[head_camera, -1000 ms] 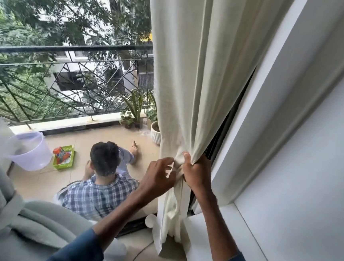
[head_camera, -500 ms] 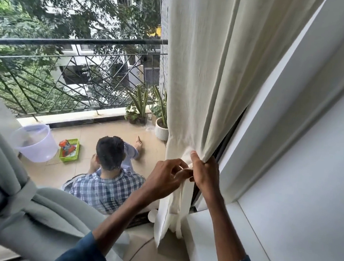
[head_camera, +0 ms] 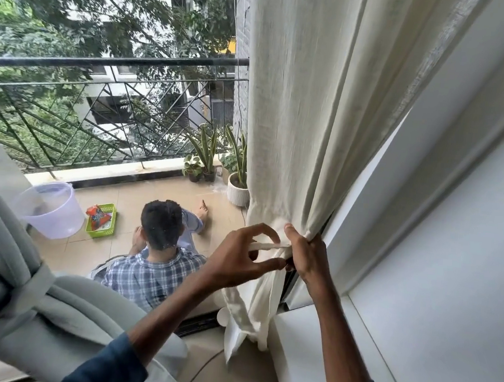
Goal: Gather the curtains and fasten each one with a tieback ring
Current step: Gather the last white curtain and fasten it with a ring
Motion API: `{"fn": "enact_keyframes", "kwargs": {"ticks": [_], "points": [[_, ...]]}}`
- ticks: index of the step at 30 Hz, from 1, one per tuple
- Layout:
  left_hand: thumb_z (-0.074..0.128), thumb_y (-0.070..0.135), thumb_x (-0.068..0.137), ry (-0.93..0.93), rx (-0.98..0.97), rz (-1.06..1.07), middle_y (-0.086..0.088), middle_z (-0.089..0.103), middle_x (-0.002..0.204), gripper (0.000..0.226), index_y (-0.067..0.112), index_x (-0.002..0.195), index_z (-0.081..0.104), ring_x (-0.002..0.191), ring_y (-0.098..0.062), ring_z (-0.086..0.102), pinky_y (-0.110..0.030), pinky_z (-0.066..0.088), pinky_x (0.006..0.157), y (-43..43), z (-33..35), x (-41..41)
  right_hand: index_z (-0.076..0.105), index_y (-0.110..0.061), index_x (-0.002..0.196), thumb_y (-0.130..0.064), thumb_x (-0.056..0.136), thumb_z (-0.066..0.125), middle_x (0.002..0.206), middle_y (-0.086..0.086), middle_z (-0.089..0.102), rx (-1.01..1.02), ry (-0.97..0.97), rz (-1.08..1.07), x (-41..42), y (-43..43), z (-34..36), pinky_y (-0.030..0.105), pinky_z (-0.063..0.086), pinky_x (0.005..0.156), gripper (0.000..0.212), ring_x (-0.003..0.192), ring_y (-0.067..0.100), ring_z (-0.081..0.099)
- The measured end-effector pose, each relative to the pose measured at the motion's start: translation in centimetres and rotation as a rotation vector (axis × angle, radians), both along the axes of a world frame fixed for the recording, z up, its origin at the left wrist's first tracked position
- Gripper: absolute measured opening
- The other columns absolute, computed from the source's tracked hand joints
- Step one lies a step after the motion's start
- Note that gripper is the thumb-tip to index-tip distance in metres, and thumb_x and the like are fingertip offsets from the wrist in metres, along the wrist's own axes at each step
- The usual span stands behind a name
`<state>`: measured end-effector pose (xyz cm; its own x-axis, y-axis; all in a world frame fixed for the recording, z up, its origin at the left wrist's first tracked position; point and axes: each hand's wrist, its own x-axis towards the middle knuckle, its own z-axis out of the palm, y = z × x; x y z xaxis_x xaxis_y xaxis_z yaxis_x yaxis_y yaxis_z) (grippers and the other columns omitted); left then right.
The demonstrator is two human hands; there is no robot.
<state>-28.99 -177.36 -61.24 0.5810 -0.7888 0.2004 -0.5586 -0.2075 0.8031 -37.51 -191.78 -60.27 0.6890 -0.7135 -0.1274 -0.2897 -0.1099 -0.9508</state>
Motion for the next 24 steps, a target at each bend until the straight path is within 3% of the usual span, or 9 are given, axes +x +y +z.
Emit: {"fn": "enact_keyframes", "kwargs": {"ticks": [2,4,8,12,14,16,19,22,24], "points": [[0.075,0.057,0.081,-0.1,-0.036,0.054,0.003,0.064,0.058,0.029,0.037,0.101,0.066,0.043,-0.012,0.048,-0.02,0.038,0.043,-0.4,-0.2,-0.3,0.068,-0.014,0.085,-0.04,0.092,0.058,0.061,0.009,0.071,0.023,0.0,0.004,0.0,0.2,0.0,0.026,0.048,0.038,0.029,0.045,0.025,0.068],[0.074,0.052,0.085,-0.059,-0.104,0.097,0.005,0.072,0.067,0.02,0.037,0.099,0.073,0.048,-0.015,0.056,-0.029,0.05,0.046,-0.7,-0.2,-0.4,0.066,-0.012,0.081,-0.04,0.091,0.056,0.059,0.014,0.071,0.057,-0.005,0.019,0.1,0.3,-0.1,0.026,0.047,0.039,0.031,0.043,0.032,0.067],[0.075,0.036,0.087,-0.03,-0.167,0.122,0.011,0.079,0.087,0.02,0.043,0.107,0.076,0.077,-0.03,0.074,-0.041,0.06,0.063,-0.9,-0.4,-0.6,0.066,-0.014,0.059,-0.043,0.089,0.056,0.05,0.015,0.066,0.051,0.003,0.014,0.1,0.5,-0.2,0.024,0.046,0.039,0.044,0.044,0.033,0.067],[0.073,0.041,0.089,-0.079,-0.176,0.139,0.008,0.076,0.072,0.015,0.04,0.103,0.077,0.048,-0.007,0.058,-0.024,0.049,0.048,-1.0,-0.4,-1.0,0.064,-0.013,0.064,-0.045,0.089,0.056,0.054,0.015,0.068,0.062,0.013,0.016,0.1,0.4,0.0,0.024,0.047,0.039,0.041,0.045,0.033,0.068],[0.071,0.045,0.089,-0.142,-0.155,0.154,0.005,0.069,0.061,0.014,0.038,0.1,0.078,0.041,-0.012,0.045,-0.019,0.037,0.044,-1.1,-0.2,-1.2,0.067,-0.013,0.075,-0.044,0.089,0.056,0.057,0.011,0.071,0.078,0.012,0.028,0.1,0.2,0.1,0.024,0.047,0.039,0.035,0.045,0.029,0.068],[0.068,0.051,0.09,-0.176,-0.119,0.123,0.011,0.071,0.065,0.018,0.038,0.099,0.078,0.044,-0.007,0.051,-0.016,0.04,0.047,-1.1,-0.1,-1.5,0.07,-0.021,0.078,-0.043,0.09,0.058,0.061,0.0,0.072,0.072,0.012,0.025,0.1,0.1,0.1,0.021,0.047,0.04,0.028,0.049,0.015,0.069],[0.056,0.07,0.089,-0.09,-0.023,0.007,0.022,0.072,0.091,0.035,0.046,0.107,0.074,0.078,-0.001,0.066,-0.027,0.055,0.066,-0.4,0.4,-1.3,0.073,-0.03,0.084,-0.038,0.094,0.062,0.074,-0.014,0.074,0.08,-0.013,0.041,-0.1,-0.4,0.3,0.016,0.049,0.051,0.017,0.064,-0.002,0.069],[0.047,0.067,0.094,0.044,0.014,-0.059,0.021,0.062,0.118,0.024,0.06,0.109,0.064,0.113,-0.004,0.057,-0.035,0.052,0.091,0.0,0.9,-0.5,0.075,-0.02,0.104,-0.03,0.098,0.061,0.091,-0.004,0.078,0.137,-0.047,0.107,-0.3,-0.9,0.4,0.028,0.059,0.06,0.018,0.075,0.008,0.075],[0.049,0.056,0.097,0.023,-0.015,0.047,0.011,0.059,0.129,0.024,0.05,0.11,0.068,0.118,-0.008,0.053,-0.033,0.05,0.093,-0.3,0.8,0.2,0.073,-0.016,0.111,-0.028,0.1,0.061,0.097,0.005,0.078,0.137,-0.063,0.126,-0.4,-0.7,0.7,0.043,0.064,0.065,0.021,0.077,0.027,0.077]]}}
